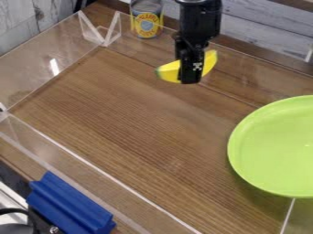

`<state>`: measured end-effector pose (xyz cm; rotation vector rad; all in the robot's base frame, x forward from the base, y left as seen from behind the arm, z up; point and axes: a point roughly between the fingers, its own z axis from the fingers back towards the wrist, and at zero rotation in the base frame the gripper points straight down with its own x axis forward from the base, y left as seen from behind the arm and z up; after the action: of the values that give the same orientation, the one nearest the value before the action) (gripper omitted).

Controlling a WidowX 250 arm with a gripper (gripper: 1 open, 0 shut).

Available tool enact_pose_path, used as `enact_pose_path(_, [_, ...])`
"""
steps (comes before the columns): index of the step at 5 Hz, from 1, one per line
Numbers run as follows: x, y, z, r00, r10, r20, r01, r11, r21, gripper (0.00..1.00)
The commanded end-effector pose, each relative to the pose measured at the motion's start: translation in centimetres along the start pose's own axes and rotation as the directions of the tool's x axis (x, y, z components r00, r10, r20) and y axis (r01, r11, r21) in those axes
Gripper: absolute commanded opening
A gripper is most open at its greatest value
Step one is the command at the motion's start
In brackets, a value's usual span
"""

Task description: Put the banana in the green plate

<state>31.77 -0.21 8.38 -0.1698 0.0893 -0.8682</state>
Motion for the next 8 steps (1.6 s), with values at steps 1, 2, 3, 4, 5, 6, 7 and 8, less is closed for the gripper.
enact_pose_path(1, [0.5,-0.4,2.6,0.999,-0.011,0.053,0.008,0.998,0.061,0.0])
enact_pose_path(2, [0.7,-0.7,2.8,0.998,-0.004,0.057,0.001,0.999,0.055,0.0])
enact_pose_path(3, [1.6,-2.8,3.3,0.998,0.017,0.067,-0.021,0.998,0.058,0.0])
enact_pose_path(4, [2.8,-5.0,3.6,0.996,0.039,0.079,-0.044,0.997,0.059,0.0])
enact_pose_path(5, [3.8,-6.9,4.2,0.993,0.066,0.099,-0.073,0.995,0.064,0.0])
enact_pose_path(6, [4.6,-8.7,4.5,0.987,0.107,0.117,-0.115,0.991,0.065,0.0])
enact_pose_path(7, [5.1,-10.1,4.7,0.976,0.166,0.138,-0.177,0.982,0.07,0.0])
enact_pose_path(8, [5.9,-11.4,4.5,0.966,0.207,0.155,-0.219,0.973,0.07,0.0])
